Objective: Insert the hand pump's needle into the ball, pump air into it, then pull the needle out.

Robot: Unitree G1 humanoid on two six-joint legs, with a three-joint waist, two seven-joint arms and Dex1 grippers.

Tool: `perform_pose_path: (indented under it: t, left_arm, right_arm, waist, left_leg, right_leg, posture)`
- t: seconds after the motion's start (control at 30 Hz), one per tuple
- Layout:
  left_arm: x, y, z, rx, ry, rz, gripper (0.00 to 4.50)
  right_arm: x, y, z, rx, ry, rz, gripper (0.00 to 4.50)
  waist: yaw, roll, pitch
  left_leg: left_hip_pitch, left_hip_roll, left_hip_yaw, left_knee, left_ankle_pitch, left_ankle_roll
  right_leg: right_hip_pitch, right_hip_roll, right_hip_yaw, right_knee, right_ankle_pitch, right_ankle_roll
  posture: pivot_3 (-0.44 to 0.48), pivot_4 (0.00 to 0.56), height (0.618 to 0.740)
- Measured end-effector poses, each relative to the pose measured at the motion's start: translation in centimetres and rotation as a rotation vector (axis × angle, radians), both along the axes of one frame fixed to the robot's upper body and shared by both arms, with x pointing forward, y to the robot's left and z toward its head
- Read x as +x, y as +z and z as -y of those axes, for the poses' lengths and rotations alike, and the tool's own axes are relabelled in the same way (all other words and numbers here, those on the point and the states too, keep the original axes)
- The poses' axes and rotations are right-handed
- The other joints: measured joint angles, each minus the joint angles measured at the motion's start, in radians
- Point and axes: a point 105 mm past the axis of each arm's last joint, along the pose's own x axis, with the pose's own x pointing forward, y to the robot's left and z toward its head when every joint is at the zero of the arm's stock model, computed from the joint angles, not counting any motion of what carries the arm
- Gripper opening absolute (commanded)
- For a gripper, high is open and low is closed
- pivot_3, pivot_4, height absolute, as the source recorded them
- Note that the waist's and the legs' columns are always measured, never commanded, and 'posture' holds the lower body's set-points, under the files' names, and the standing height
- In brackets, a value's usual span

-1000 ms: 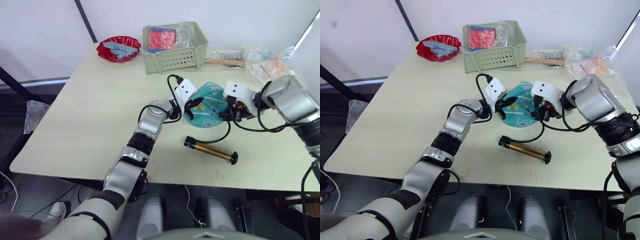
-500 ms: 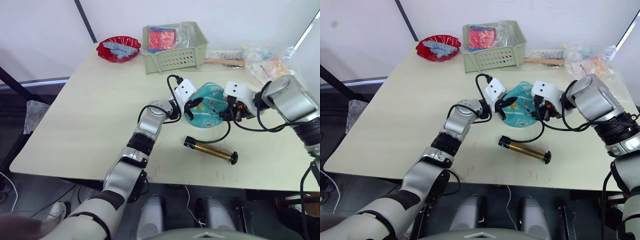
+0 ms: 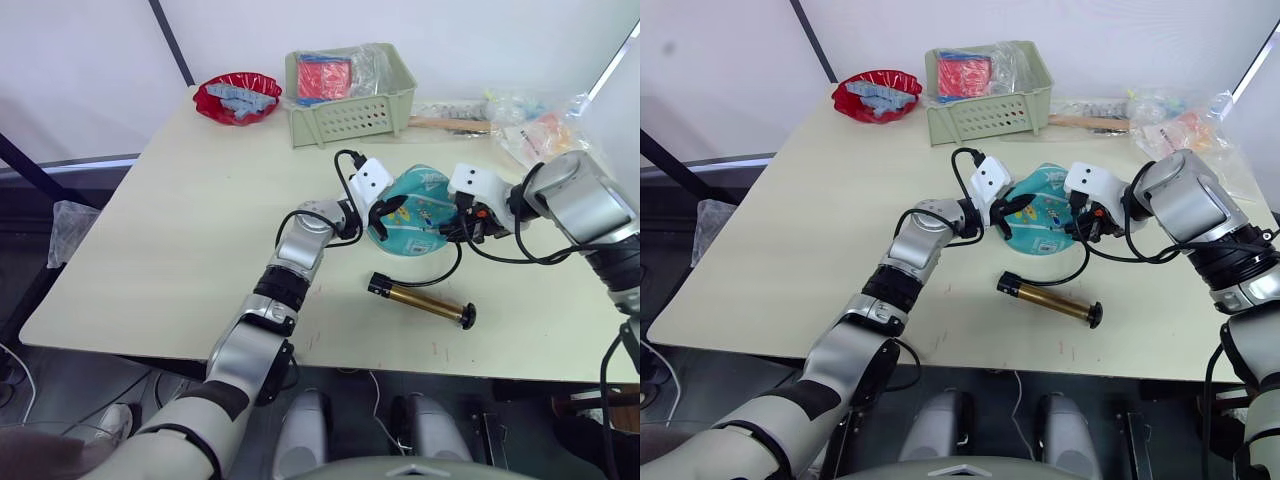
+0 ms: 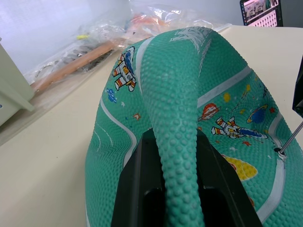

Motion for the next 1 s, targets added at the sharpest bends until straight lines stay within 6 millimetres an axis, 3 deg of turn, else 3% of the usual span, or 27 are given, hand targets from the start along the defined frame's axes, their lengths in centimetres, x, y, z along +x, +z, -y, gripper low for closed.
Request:
perform_pose_path:
  t: [0.57, 1.0]
  left_arm:
    - [-0.1, -0.1, 0.0, 0.002, 0.0, 0.002, 0.06]
    - [-0.3, -0.2, 0.1, 0.012, 0.004, 0.005, 0.06]
  right_arm:
    - [-0.4, 0.1, -0.6, -0.017, 0.014, -0.009, 0.35]
    - [-0.3, 0.9, -1.9, -0.142, 0.109, 0.019, 0.35]
  waist:
    - [0.0, 0.0, 0.0]
    - [-0.002, 0.0, 0.0]
  left_leg:
    - [0.0, 0.0, 0.0, 0.0, 0.0, 0.0]
    - [0.0, 0.0, 0.0, 0.0, 0.0, 0.0]
  right_leg:
    - [0.0, 0.0, 0.0, 0.0, 0.0, 0.0]
    - [0.0, 0.0, 0.0, 0.0, 0.0, 0.0]
  posture:
    - [0.0, 0.15, 0.735]
    - [0.0, 0.15, 0.735]
